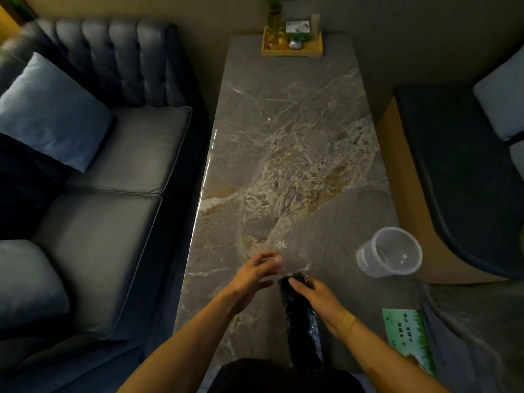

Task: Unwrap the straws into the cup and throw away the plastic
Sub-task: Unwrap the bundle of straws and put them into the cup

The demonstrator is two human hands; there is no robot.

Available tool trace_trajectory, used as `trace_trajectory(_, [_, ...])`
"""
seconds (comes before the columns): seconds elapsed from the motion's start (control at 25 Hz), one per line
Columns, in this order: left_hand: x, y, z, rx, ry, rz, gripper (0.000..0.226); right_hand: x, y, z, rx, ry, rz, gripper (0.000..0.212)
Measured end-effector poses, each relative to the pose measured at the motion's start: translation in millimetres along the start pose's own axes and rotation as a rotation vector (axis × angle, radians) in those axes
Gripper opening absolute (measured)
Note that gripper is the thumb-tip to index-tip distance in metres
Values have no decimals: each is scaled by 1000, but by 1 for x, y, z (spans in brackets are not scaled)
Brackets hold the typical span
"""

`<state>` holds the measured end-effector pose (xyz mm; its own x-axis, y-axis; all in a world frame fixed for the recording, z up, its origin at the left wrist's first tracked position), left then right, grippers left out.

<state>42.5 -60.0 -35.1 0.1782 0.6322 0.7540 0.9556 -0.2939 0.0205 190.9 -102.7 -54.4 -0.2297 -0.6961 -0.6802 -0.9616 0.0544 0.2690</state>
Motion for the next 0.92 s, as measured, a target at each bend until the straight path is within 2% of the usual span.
trace_trajectory(0.08, [-11,5,-3,-9,-11,-2,37,0,3,1,-4,14,-14,40])
trace_trajectory(0.2, [-10,15,-5,-76,-7,-152,41,-1,4,1,-1,19,-3,55])
trace_trajectory(0.36, [-9,20,-5,-100,-7,-231,49,-4,3,1,18,17,-7,53])
trace_trajectory(0.48, [-7,14,-3,-19,24,-130,26,-8,4,-3,34,20,-63,54])
trace_trajectory(0.56, [-5,8,-2,50,36,-70,12,-17,-1,-8,149,-83,-205,53])
trace_trajectory(0.64, [-3,2,-1,107,33,-63,8,-42,-10,-24,354,-339,-438,57])
trace_trajectory(0.72, [0,0,0,122,36,-72,9,-61,4,-38,376,-539,-678,60])
trace_trajectory(0.8, [2,0,1,116,45,-73,9,-60,21,-39,316,-503,-850,61])
trace_trajectory(0.92, [5,0,1,124,63,-39,12,-61,26,-36,369,-439,-928,62])
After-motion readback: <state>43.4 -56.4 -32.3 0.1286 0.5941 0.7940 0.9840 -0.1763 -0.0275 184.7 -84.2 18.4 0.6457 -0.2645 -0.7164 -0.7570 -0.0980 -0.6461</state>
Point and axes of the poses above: each hand's wrist, its own z-axis towards the middle knuckle, its own y-axis out of the palm, x = y × z, the point moved 9 cm from there along z, towards the middle knuckle, and after that the axes turned 13 degrees about z, right-handed, at the moved point
